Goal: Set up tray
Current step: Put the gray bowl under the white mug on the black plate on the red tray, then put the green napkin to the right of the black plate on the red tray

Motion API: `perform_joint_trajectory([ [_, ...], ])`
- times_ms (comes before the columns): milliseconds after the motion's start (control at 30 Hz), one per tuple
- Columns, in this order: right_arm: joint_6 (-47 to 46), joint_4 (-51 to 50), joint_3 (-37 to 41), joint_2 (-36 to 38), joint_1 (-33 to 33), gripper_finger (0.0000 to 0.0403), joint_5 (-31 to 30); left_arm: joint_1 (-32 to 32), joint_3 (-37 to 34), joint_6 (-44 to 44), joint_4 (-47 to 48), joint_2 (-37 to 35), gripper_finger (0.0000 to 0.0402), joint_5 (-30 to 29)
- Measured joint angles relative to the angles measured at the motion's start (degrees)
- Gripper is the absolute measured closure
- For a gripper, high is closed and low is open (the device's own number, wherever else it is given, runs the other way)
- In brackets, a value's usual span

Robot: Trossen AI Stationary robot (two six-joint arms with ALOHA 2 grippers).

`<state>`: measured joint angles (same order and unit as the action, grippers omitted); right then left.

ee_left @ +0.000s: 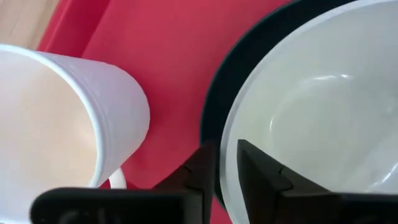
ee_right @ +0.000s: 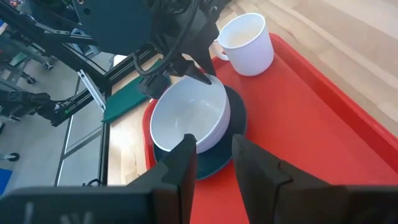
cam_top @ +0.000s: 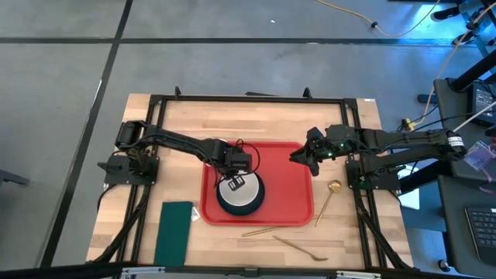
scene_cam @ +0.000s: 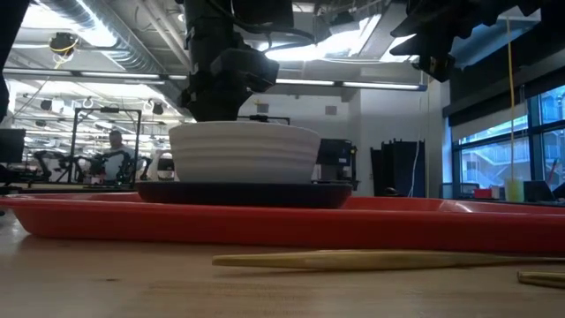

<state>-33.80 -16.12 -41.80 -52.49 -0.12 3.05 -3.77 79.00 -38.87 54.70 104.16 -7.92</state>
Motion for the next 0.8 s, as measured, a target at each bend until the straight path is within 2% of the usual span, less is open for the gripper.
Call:
perform_joint_trajectory([
  [500,0.0,0.0,0.0,0.0,0.0,0.0295,0.0,0.0,-0.1,-0.6,0.9,-1.8,0.0273,2.4],
  [667,0.0,0.0,0.0,0.0,0.0,0.0295,0.0,0.1,-0.1,-2.0,1.3,-8.5,0.0263,0.4],
  [800,-0.2,0.0,0.0,0.0,0.0,0.0295,0.0,0.1,0.0,-2.4,1.4,-17.4,0.0265,-5.0],
])
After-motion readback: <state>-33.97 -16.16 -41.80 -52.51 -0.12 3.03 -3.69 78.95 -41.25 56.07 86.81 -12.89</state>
